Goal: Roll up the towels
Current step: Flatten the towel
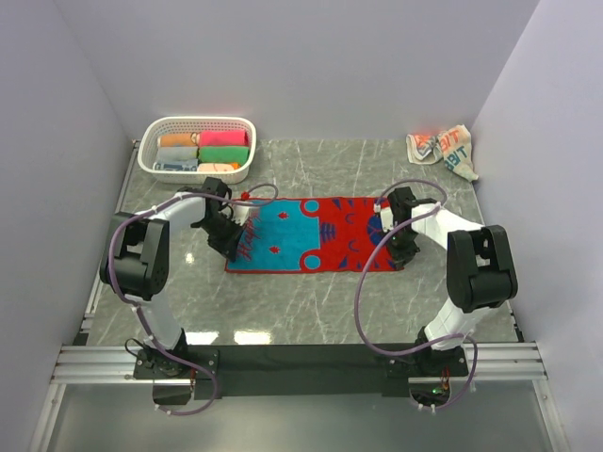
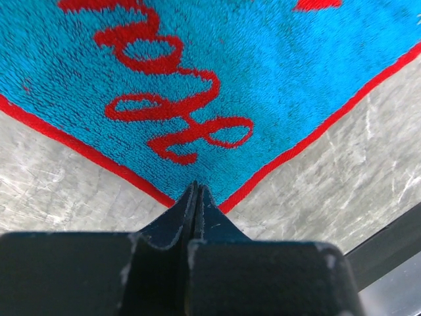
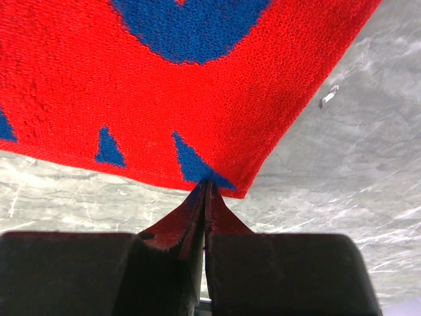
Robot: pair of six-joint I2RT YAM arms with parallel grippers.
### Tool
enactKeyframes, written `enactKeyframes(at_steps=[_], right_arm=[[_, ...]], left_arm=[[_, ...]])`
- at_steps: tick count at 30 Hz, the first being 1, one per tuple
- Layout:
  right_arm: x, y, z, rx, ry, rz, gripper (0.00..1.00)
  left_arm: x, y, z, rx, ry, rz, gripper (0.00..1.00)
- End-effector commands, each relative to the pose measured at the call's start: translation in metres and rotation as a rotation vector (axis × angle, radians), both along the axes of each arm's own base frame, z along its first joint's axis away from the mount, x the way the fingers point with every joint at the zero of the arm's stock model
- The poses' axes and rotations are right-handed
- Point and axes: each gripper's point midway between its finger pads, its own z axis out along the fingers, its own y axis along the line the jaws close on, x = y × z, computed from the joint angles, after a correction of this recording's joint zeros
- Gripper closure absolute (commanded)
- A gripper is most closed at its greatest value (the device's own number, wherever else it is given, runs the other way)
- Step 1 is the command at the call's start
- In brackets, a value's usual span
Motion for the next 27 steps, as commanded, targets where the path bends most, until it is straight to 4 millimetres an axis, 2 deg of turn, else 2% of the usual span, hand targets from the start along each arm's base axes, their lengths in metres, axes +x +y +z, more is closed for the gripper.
enactKeyframes(at_steps=[1,5,9,15,19,22,24,26,27], right_arm=[[0.003,-0.008,-0.006,-0.030,-0.014,-0.003,0.95],[0.003,-0.013,-0.009,-0.041,-0.014,-0.016,0.95],[0.000,-0.019,-0.010,-0.048,-0.001,-0.032,0.96],[-0.014,-0.022,-0.015,-0.054,0.034,-0.024,0.97],[-0.019,-0.029,-0.015,-0.084,0.045,-0.009,0.97],[-0.022,-0.024,-0.011,-0.064,0.064,0.007,0.97],[-0.026,-0.013,-0.005,-0.026,0.069,0.042,0.97],[-0.027,-0.002,0.001,-0.005,0.062,0.085,0.96],[-0.029,0.005,0.005,0.023,0.066,0.098,0.92]], left_arm=[[0.000,0.001,-0.005,0.017,-0.005,0.005,0.99],[0.001,0.003,-0.009,0.032,-0.002,0.005,0.99],[-0.011,0.010,-0.015,0.057,0.022,-0.009,0.99],[-0.026,0.034,-0.029,0.160,0.034,-0.036,0.99],[-0.028,0.047,-0.031,0.195,0.042,-0.042,0.99],[-0.033,0.050,-0.030,0.197,0.048,-0.063,0.99],[-0.035,0.048,-0.025,0.183,0.051,-0.072,0.99],[-0.034,0.045,-0.020,0.168,0.046,-0.081,0.99],[-0.027,0.043,-0.014,0.158,0.024,-0.085,0.99]])
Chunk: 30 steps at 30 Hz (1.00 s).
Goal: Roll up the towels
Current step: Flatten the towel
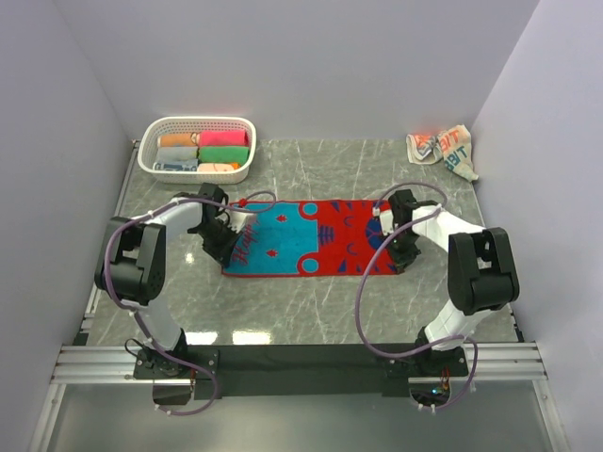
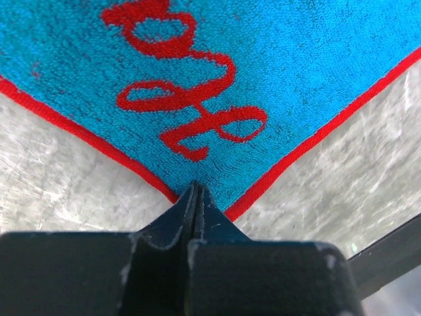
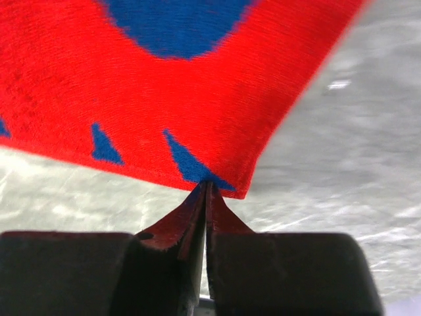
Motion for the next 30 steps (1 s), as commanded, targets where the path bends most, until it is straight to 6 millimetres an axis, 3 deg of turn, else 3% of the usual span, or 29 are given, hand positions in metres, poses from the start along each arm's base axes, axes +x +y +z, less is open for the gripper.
enactKeyframes(at_steps=[1,3,4,5,8,11,13,14,15,17,18,22,30], right_arm=[[-0.013,0.016,0.017,0.053,0.032,0.071,0.89],[-0.006,0.026,0.029,0.109,0.020,0.064,0.73],[0.009,0.028,0.043,0.122,-0.028,0.057,0.66],[0.019,0.027,0.051,0.131,-0.059,0.047,0.55],[0.053,0.028,0.086,0.176,-0.162,0.028,0.40],[0.090,0.018,0.109,0.170,-0.259,-0.005,0.39],[0.120,0.010,0.116,0.142,-0.318,-0.032,0.42],[0.129,0.008,0.116,0.133,-0.328,-0.041,0.46],[0.141,0.005,0.108,0.121,-0.325,-0.059,0.49],[0.160,0.002,0.110,0.107,-0.357,-0.086,0.56],[0.168,0.002,0.100,0.099,-0.347,-0.097,0.57],[0.198,-0.001,0.092,0.082,-0.374,-0.142,0.60],[0.227,-0.007,0.057,0.039,-0.367,-0.206,0.59]], left_arm=[[-0.013,0.018,0.000,0.070,0.043,-0.051,0.99],[0.001,0.005,0.020,0.005,0.015,-0.051,0.91],[0.007,0.000,0.028,-0.018,0.001,-0.049,0.86],[0.013,-0.004,0.037,-0.041,-0.013,-0.047,0.73],[0.043,-0.018,0.071,-0.116,-0.096,-0.037,0.55],[0.087,-0.018,0.110,-0.175,-0.237,0.005,0.48],[0.108,-0.014,0.115,-0.177,-0.280,0.059,0.49],[0.118,-0.008,0.115,-0.153,-0.302,0.082,0.54],[0.135,-0.004,0.113,-0.138,-0.332,0.118,0.57],[0.152,0.007,0.107,-0.087,-0.370,0.160,0.66],[0.166,0.009,0.104,-0.086,-0.408,0.185,0.68],[0.187,0.012,0.098,-0.092,-0.454,0.235,0.72],[0.192,0.010,0.088,-0.132,-0.445,0.275,0.66]])
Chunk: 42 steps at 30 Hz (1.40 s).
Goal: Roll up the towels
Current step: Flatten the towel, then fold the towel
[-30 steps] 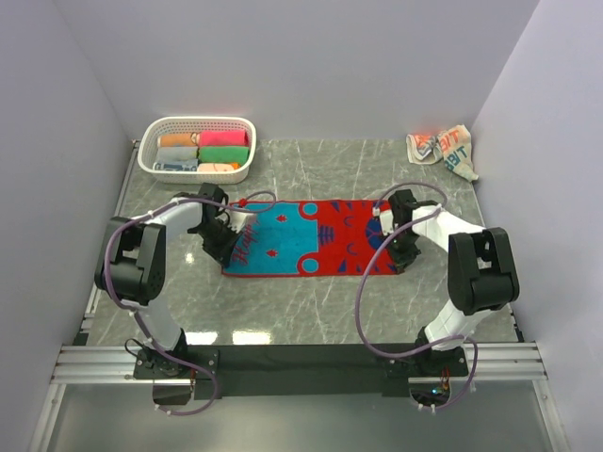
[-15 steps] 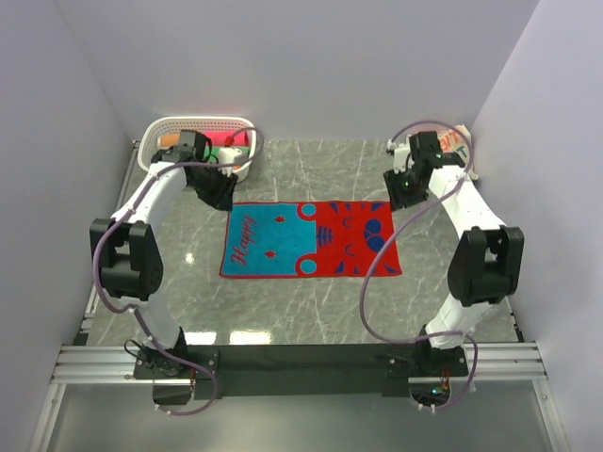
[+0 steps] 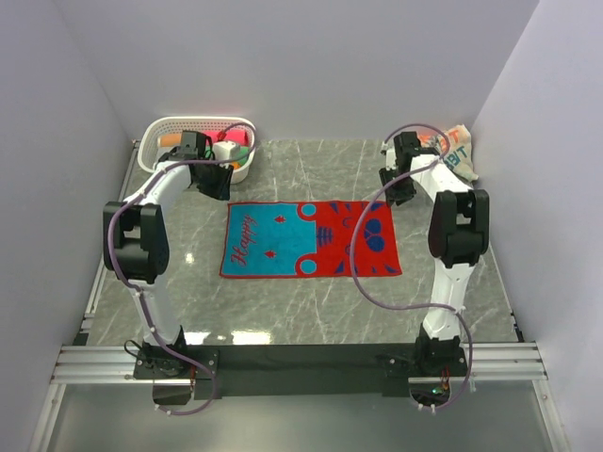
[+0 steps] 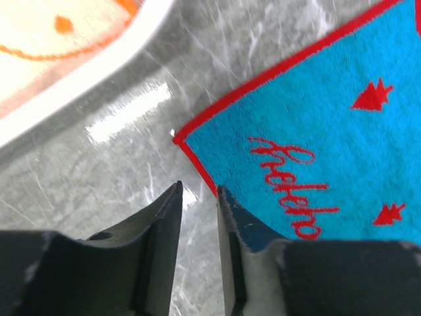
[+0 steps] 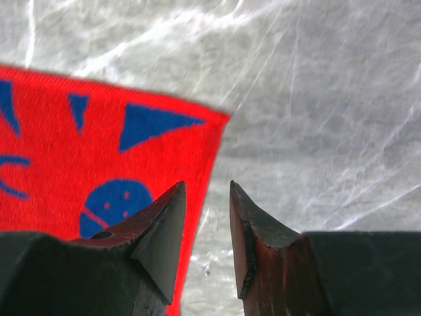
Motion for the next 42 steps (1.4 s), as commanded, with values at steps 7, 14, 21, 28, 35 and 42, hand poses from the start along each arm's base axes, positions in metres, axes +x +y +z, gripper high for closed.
enactKeyframes(at_steps=[7,14,21,28,35,42], right_arm=[[0.049,-0.004,0.004,-0.012,-0.103,-0.071,0.60],[0.046,0.000,-0.022,0.002,-0.043,-0.061,0.62],[0.035,0.001,-0.031,0.009,-0.003,-0.055,0.63],[0.026,0.003,-0.035,0.010,0.050,-0.037,0.85],[0.029,0.004,-0.028,0.016,0.019,-0.037,1.00],[0.029,0.005,-0.022,0.026,0.003,-0.033,1.00]], left_arm=[[0.011,0.001,0.006,-0.043,-0.051,0.048,0.63],[0.013,0.002,-0.001,-0.058,-0.027,0.068,0.62],[0.013,0.006,-0.014,-0.038,-0.001,0.078,0.59],[0.018,0.009,-0.030,-0.018,0.025,0.078,0.56],[0.029,0.008,-0.040,-0.019,-0.005,0.074,0.57],[0.041,0.002,-0.042,-0.040,-0.032,0.076,0.59]])
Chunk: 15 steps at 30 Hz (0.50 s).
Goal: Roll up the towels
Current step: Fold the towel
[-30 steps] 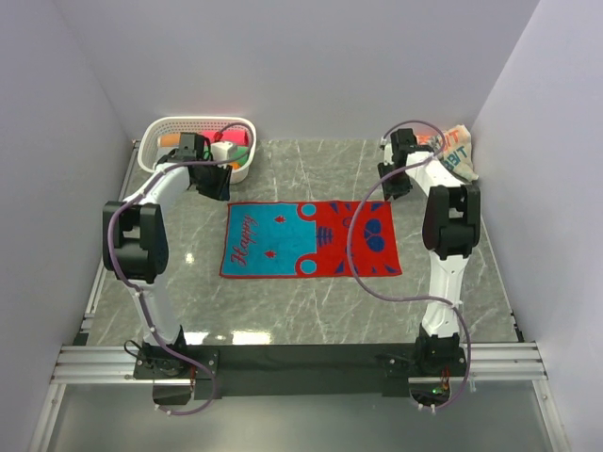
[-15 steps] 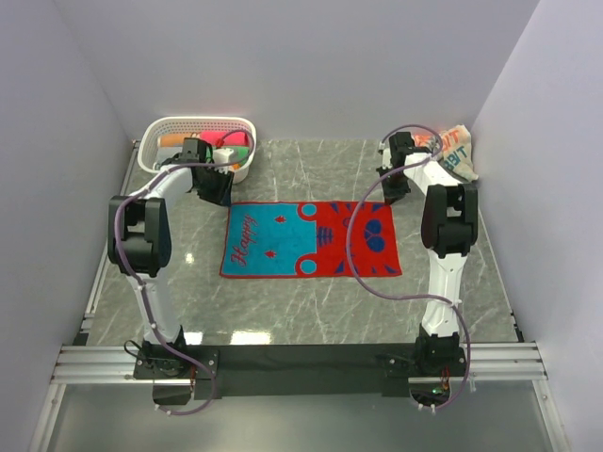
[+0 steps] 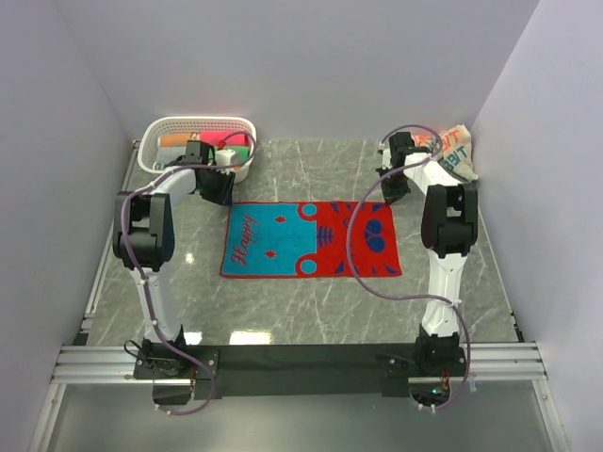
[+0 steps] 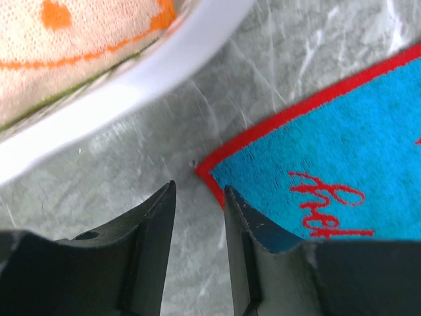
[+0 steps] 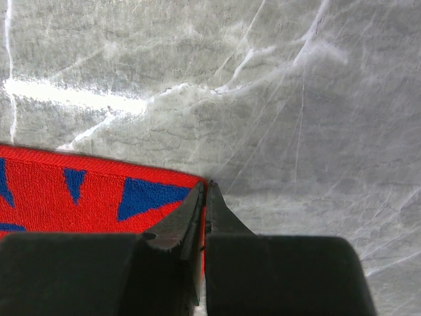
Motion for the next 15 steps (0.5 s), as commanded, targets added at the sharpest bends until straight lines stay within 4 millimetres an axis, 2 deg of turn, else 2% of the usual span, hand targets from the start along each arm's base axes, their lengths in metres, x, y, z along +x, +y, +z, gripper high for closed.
enactKeyframes(at_steps=[1,9,15], right_arm=[[-0.001,0.001,0.011,0.011,-0.018,0.006,1.00],[0.000,0.002,0.015,0.017,-0.025,0.008,1.00],[0.001,0.002,0.016,0.015,-0.025,0.008,1.00]], left_arm=[[0.021,-0.007,0.008,-0.025,-0.054,0.005,0.59],[0.024,-0.006,-0.005,-0.004,-0.053,0.006,0.61],[0.019,-0.012,-0.013,-0.010,-0.030,-0.018,0.62]])
